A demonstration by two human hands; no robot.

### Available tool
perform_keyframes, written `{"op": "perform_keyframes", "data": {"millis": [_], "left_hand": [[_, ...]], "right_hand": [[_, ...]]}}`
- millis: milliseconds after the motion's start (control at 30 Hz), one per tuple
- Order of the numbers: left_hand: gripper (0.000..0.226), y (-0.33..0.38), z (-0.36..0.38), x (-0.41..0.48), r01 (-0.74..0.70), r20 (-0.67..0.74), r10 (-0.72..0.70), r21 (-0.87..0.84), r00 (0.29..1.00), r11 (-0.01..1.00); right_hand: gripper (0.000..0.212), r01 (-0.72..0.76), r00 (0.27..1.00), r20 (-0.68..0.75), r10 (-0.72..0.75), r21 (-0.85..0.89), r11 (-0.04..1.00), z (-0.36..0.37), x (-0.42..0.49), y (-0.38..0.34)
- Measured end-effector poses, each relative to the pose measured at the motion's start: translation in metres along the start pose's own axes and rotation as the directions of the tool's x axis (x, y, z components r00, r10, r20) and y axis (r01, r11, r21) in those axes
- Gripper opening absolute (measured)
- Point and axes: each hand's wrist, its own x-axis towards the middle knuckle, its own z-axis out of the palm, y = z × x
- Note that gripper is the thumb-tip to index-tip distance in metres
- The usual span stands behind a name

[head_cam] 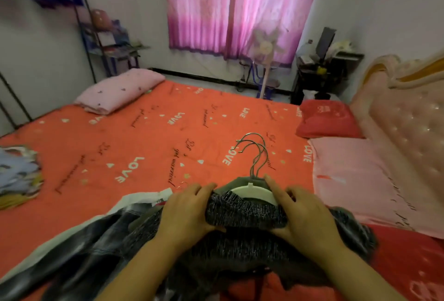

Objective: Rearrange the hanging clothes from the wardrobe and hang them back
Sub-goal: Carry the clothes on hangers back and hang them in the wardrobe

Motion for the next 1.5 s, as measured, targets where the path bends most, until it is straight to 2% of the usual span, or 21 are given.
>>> {"op": "perform_keyframes", "data": {"millis": [167, 267, 400, 567, 667, 900, 1033, 1133, 1200, 1333, 1500], "left_hand": [[0.092, -0.013, -0.088, -0.067, 0.167, -0.186, -0.147, 0.100, 0.972, 0.981], [0.087, -0.022, -0.130, -0.112, 0.276, -0.285, -0.217, 0.187, 0.934, 0.943], [0.083, -0.039, -0.179, -0.174, 0.418, -0.368, -0.322, 0.218, 0.872, 0.882], [0.086, -0.078, -0.228, -0.250, 0.540, -0.439, -0.410, 0.225, 0.799, 0.811], [0.089, -0.111, -0.250, -0.298, 0.587, -0.478, -0.444, 0.202, 0.758, 0.784], [0.089, -0.219, -0.289, -0.411, 0.637, -0.524, -0.454, 0.244, 0.721, 0.731], [0.103, -0.289, -0.305, -0.465, 0.682, -0.449, -0.534, 0.287, 0.716, 0.673], [0.111, -0.337, -0.315, -0.485, 0.673, -0.377, -0.565, 0.297, 0.734, 0.677], [0.113, -0.367, -0.320, -0.488, 0.661, -0.328, -0.577, 0.294, 0.748, 0.690], [0.115, -0.430, -0.324, -0.481, 0.657, -0.269, -0.601, 0.252, 0.753, 0.711], [0.114, -0.511, -0.324, -0.442, 0.625, -0.214, -0.588, 0.203, 0.780, 0.754]], "right_hand": [[0.104, 0.223, 0.964, -0.168, -0.206, 0.090, 0.971, -0.038, 0.019, -0.063], [0.105, 0.334, 0.927, -0.225, -0.299, 0.132, 0.933, -0.052, 0.022, -0.107], [0.105, 0.454, 0.874, -0.280, -0.398, 0.179, 0.873, -0.069, 0.023, -0.173], [0.112, 0.585, 0.796, -0.304, -0.523, 0.170, 0.793, -0.087, 0.025, -0.265], [0.116, 0.671, 0.726, -0.310, -0.614, 0.121, 0.732, -0.091, 0.026, -0.324], [0.112, 0.758, 0.645, -0.247, -0.723, 0.080, 0.648, -0.075, 0.028, -0.485], [0.106, 0.790, 0.608, -0.220, -0.763, 0.064, 0.610, -0.060, 0.033, -0.576], [0.111, 0.778, 0.628, -0.169, -0.760, 0.099, 0.621, -0.045, 0.041, -0.623], [0.112, 0.755, 0.655, -0.107, -0.748, 0.130, 0.643, -0.034, 0.052, -0.646], [0.105, 0.762, 0.643, -0.074, -0.762, 0.163, 0.627, 0.000, 0.088, -0.680], [0.109, 0.705, 0.685, 0.015, -0.729, 0.239, 0.668, 0.040, 0.152, -0.712]]}}
